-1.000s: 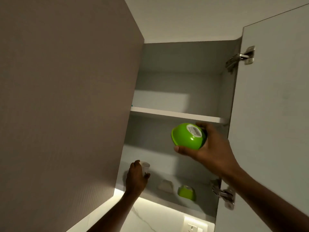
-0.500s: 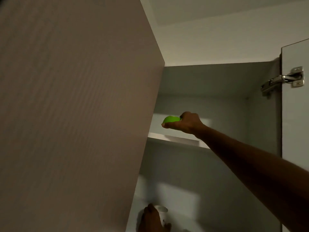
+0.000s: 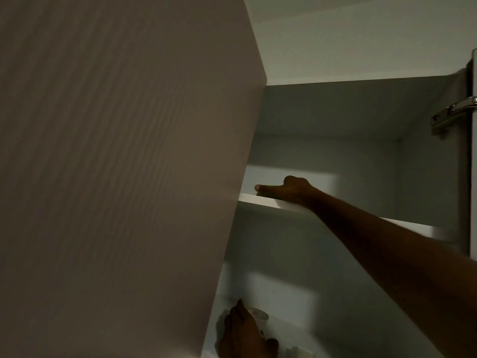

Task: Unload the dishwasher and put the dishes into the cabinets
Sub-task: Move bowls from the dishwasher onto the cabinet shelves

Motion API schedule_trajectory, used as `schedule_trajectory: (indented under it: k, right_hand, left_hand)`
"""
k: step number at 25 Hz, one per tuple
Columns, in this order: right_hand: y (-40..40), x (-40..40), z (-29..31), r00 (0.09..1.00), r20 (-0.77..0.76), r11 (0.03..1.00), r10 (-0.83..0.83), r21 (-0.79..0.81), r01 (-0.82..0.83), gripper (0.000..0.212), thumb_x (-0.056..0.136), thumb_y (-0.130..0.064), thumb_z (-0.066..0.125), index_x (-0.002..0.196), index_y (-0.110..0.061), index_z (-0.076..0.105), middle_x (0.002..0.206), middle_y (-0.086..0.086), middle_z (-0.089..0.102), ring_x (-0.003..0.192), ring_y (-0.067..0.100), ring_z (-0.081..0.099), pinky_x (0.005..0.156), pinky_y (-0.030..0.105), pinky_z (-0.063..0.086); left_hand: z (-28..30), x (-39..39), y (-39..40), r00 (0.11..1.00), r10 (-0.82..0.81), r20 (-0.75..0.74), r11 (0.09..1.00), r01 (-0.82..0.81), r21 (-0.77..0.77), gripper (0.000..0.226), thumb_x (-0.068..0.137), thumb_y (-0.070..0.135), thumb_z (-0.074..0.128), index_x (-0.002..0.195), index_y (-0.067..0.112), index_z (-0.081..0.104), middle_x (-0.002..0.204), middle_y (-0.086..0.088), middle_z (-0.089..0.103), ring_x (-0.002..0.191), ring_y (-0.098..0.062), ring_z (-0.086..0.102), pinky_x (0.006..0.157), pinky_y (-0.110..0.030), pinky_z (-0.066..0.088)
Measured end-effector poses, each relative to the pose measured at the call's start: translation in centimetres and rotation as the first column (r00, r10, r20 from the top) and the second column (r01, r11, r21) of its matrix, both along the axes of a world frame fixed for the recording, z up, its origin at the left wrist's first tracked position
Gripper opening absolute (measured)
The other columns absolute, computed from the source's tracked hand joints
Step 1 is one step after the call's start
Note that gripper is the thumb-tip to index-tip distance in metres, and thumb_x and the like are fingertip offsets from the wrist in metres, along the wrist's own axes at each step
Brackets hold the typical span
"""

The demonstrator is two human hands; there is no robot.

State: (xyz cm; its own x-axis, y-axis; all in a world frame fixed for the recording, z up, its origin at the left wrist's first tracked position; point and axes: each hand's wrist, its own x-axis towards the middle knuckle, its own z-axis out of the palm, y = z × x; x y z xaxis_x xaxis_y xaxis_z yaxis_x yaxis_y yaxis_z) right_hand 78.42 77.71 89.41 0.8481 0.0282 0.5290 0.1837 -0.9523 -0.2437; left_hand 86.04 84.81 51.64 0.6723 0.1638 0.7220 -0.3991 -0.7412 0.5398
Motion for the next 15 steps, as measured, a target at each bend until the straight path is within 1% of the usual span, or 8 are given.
schedule_trajectory:
  k: [1,2,4,7,9,11,13,15]
  right_hand:
    - [-0.1,-0.2,-0.1,0.997,0.082,1.000,0.003,0.019,-0.004,0.093,0.092,-0.077,0.054,0.146,-0.001,0.048,0.150,0.020,0.051,0.137,0.035,0.050,0.100,0.037,0.044]
    - [-0.3,-0.4,-0.3,0.984,0.180,0.999,0.005,0.049,-0.014,0.090,0.093,-0.075,0.054,0.147,-0.003,0.047,0.149,0.020,0.051,0.136,0.035,0.050,0.101,0.039,0.046]
    - [-1.3,-2.0,-1.6,0.922,0.384,0.998,0.040,0.026,-0.054,0.079,0.096,-0.067,0.057,0.149,-0.010,0.046,0.150,0.018,0.049,0.137,0.035,0.048,0.106,0.045,0.046]
    - [-3.7,-6.6,-5.3,0.786,0.605,0.985,0.129,-0.168,-0.033,0.061,0.098,-0.058,0.058,0.142,-0.017,0.053,0.146,0.011,0.051,0.133,0.031,0.049,0.107,0.045,0.045]
    - [-6.2,-10.7,-7.6,0.755,0.641,0.965,0.141,-0.261,0.041,0.058,0.097,-0.057,0.058,0.140,-0.018,0.055,0.150,0.012,0.050,0.137,0.031,0.046,0.111,0.047,0.042]
    - [-8.8,-15.4,-9.7,0.734,0.667,0.945,0.125,-0.307,0.117,0.058,0.096,-0.057,0.057,0.139,-0.018,0.056,0.153,0.014,0.049,0.141,0.032,0.044,0.114,0.050,0.040]
    - [-11.0,-20.2,-11.7,0.732,0.675,0.947,0.090,-0.286,0.148,0.058,0.095,-0.057,0.057,0.138,-0.019,0.057,0.154,0.014,0.049,0.142,0.032,0.044,0.115,0.051,0.038]
    - [-12.9,-26.0,-13.6,0.708,0.705,0.946,0.034,-0.251,0.205,0.058,0.095,-0.059,0.055,0.137,-0.020,0.058,0.157,0.015,0.046,0.145,0.033,0.041,0.117,0.053,0.036]
  left_hand:
    - [1.9,-0.6,-0.3,0.987,-0.154,-0.038,0.974,0.146,-0.175,0.115,0.056,0.066,0.070,0.158,0.026,0.037,0.149,0.015,0.048,0.141,-0.010,0.047,0.109,-0.014,0.036]
    - [3.1,-1.0,-0.9,0.987,-0.133,-0.092,0.961,0.106,-0.256,0.118,0.064,0.068,0.066,0.164,0.024,0.020,0.157,0.014,0.037,0.151,-0.012,0.033,0.115,-0.016,0.031]
    - [3.5,-1.4,-0.9,0.996,-0.066,-0.066,0.968,0.048,-0.248,0.113,0.078,0.071,0.060,0.165,0.021,0.008,0.165,0.008,0.027,0.156,-0.017,0.023,0.121,-0.033,0.031]
    - [4.2,-3.8,-1.6,0.999,0.029,0.024,0.984,-0.024,-0.177,0.096,0.086,0.057,0.067,0.161,0.013,0.028,0.157,-0.007,0.043,0.146,-0.030,0.039,0.109,-0.046,0.044]
    - [3.8,-5.3,-1.4,0.984,0.133,0.122,0.977,-0.110,-0.182,0.073,0.087,0.038,0.074,0.150,0.010,0.046,0.143,-0.013,0.056,0.132,-0.037,0.052,0.099,-0.049,0.049]
    - [4.2,-9.4,-2.0,0.959,0.103,0.265,0.978,-0.049,-0.202,0.056,0.089,0.024,0.073,0.140,0.013,0.053,0.136,-0.012,0.059,0.126,-0.038,0.056,0.095,-0.050,0.051]
    - [5.8,-14.5,-3.0,0.920,0.065,0.387,0.987,-0.001,-0.162,0.054,0.094,0.031,0.063,0.143,0.012,0.051,0.141,-0.013,0.056,0.130,-0.036,0.054,0.099,-0.049,0.049]
    - [9.3,-20.5,-3.9,0.903,0.016,0.429,0.997,0.019,-0.077,0.071,0.094,0.046,0.057,0.154,0.014,0.040,0.157,-0.012,0.044,0.142,-0.035,0.043,0.110,-0.051,0.041]
